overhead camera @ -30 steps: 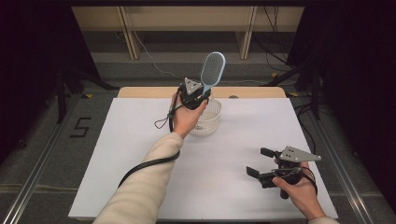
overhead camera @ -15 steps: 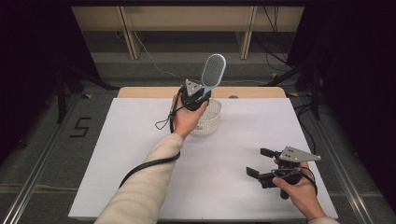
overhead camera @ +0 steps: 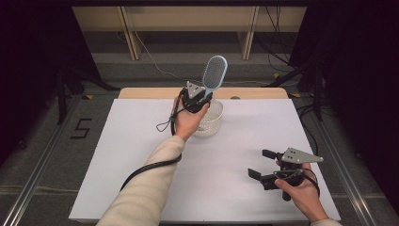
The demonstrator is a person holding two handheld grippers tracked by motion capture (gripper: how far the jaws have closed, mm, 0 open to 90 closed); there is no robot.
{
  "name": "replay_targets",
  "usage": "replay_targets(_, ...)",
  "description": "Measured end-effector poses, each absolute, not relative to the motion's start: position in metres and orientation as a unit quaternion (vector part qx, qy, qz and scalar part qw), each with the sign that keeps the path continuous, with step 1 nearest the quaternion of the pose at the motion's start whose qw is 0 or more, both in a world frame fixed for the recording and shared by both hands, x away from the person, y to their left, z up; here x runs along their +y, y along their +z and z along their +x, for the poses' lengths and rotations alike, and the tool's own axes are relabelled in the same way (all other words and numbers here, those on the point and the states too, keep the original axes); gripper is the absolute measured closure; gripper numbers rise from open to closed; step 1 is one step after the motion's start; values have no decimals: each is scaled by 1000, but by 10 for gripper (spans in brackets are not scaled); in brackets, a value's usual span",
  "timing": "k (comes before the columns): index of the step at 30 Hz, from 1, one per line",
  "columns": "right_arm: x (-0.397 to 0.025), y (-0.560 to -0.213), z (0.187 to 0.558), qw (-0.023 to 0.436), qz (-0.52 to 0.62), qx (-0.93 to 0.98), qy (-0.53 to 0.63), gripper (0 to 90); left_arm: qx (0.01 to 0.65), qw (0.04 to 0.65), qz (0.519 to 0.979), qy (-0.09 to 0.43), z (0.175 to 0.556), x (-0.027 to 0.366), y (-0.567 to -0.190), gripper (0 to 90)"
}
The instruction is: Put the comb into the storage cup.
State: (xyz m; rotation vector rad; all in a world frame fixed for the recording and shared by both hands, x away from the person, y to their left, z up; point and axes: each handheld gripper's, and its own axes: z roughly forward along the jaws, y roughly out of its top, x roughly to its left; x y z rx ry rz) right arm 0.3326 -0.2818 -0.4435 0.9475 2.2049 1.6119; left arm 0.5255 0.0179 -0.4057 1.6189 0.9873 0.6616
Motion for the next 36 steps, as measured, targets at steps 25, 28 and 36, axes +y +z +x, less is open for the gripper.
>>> replay_targets(25, -282, -443, 332, 124, 324, 757, 554, 34, 411, 522, 694, 277, 526, 14, -416, 694)
replay_targets(28, -282, -443, 332, 125, 324, 757, 553, 34, 410, 521, 694, 280, 526, 15, -416, 694)
replay_targets(36, -281, -443, 332, 125, 324, 757, 553, 34, 400, 519, 698, 288, 525, 16, -417, 692)
